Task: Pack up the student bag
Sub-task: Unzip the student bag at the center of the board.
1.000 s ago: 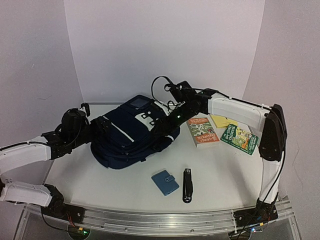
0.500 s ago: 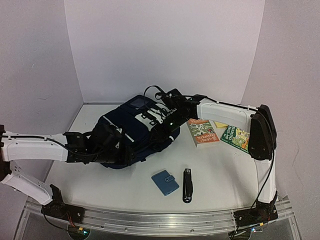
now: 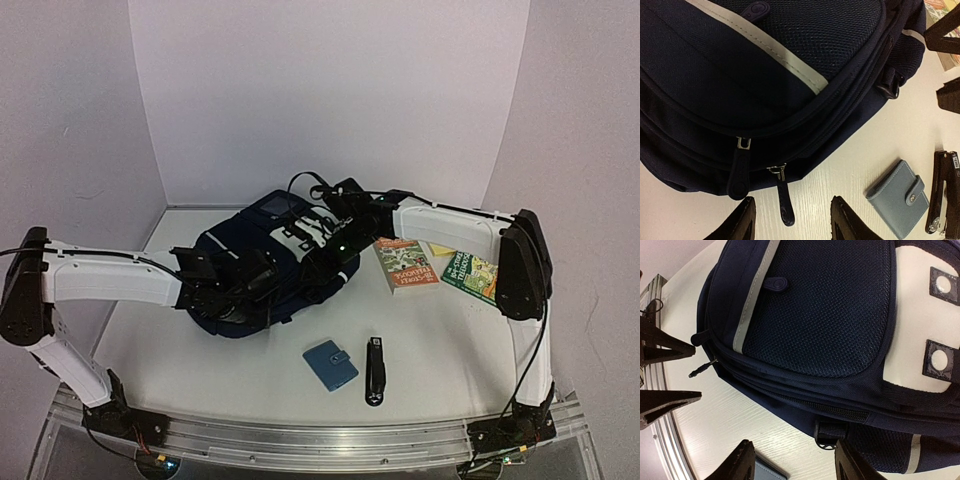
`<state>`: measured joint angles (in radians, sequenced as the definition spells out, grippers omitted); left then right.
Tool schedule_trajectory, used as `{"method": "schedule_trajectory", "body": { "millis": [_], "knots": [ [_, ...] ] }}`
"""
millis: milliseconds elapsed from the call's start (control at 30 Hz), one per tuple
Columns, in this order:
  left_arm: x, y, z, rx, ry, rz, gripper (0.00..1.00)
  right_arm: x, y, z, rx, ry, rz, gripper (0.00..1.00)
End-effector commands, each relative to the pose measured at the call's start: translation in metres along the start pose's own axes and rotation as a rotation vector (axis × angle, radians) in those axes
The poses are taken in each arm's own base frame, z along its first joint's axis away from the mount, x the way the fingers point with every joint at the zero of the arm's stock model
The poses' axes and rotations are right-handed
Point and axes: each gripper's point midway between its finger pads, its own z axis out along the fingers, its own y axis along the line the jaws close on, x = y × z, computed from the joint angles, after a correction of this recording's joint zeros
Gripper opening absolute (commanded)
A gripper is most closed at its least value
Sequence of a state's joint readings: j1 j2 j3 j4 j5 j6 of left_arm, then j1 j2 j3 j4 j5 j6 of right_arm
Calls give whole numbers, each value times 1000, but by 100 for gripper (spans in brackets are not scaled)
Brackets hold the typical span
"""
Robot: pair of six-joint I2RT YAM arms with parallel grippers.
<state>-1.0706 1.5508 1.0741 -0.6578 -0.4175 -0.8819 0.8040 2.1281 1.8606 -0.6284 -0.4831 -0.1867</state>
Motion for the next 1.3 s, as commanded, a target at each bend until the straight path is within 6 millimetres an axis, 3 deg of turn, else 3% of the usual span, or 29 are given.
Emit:
{"method": "schedule_trajectory", "body": {
  "millis": [0, 200, 433, 633, 733, 900, 1000, 1100, 1267],
  "knots": [
    [-3, 5, 1, -59, 2, -11, 49, -21, 2, -7, 15, -55, -33, 54],
    [2, 4, 6, -67, 23, -1, 38, -21, 0, 0, 19, -50, -38, 54],
    [-10, 1, -10, -15, -19, -22, 2, -18, -2, 22, 44, -38, -66, 57],
    [-13, 24, -40, 9, -55, -99, 0, 2, -47, 47, 165, 24, -72, 57],
    [-6, 40, -44, -2, -53, -137, 0, 17, -77, 51, 215, 54, -47, 57],
    [-4, 42, -42, 79, -65, -174, 0, 37, -112, 50, 270, 90, -21, 55],
    [-11, 27, -45, 181, -88, -160, 0, 36, -95, 39, 204, 67, -70, 55],
    [-24, 9, -52, 290, -121, -152, 0, 17, -65, 21, 112, -36, -150, 57],
    [-36, -2, -63, 401, -121, -178, 0, -16, -23, -1, 81, -149, -369, 61]
  ]
}}
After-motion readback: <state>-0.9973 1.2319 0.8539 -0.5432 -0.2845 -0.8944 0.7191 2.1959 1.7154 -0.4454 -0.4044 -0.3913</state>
